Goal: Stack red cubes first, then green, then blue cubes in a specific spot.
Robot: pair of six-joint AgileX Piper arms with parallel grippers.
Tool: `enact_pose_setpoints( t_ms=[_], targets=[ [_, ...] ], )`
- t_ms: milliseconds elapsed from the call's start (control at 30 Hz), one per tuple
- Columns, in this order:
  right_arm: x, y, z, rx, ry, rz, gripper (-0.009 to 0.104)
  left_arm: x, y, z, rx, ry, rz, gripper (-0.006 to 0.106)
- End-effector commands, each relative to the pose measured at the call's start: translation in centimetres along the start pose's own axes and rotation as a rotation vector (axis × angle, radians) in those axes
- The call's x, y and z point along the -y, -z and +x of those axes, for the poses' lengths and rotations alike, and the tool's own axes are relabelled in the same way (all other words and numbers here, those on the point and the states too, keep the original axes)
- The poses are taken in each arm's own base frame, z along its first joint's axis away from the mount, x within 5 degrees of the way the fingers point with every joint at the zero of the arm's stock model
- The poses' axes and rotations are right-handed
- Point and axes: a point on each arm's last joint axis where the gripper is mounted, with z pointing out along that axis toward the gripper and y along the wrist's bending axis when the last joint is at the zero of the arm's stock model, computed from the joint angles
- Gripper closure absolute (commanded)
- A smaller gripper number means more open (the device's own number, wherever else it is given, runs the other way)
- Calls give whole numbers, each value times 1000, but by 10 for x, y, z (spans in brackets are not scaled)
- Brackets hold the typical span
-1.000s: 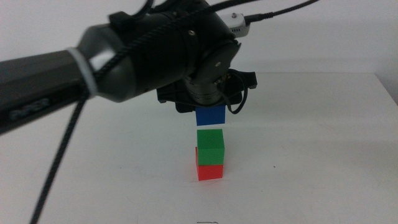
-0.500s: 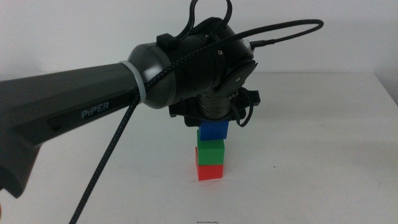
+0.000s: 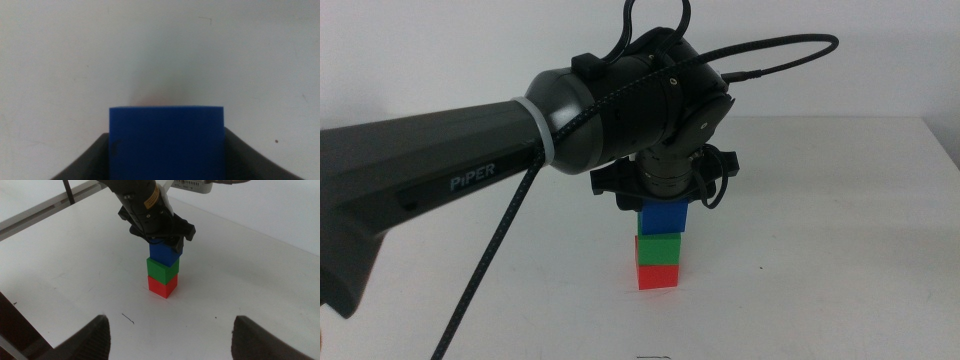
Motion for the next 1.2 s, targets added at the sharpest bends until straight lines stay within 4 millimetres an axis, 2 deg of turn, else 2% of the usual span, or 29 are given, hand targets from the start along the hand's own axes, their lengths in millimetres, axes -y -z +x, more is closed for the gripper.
enact_pose_setpoints(
  t_ms=[0,600,1167],
  targets=[
    [1,4,-12,85,21,10,33,-1,34,-12,77,15,70,84],
    [1,4,-12,85,21,10,33,-4,34,-9,41,-26,44,84],
    [1,4,-12,85,21,10,33,-10,59,-14,87,-188,84,84]
  ],
)
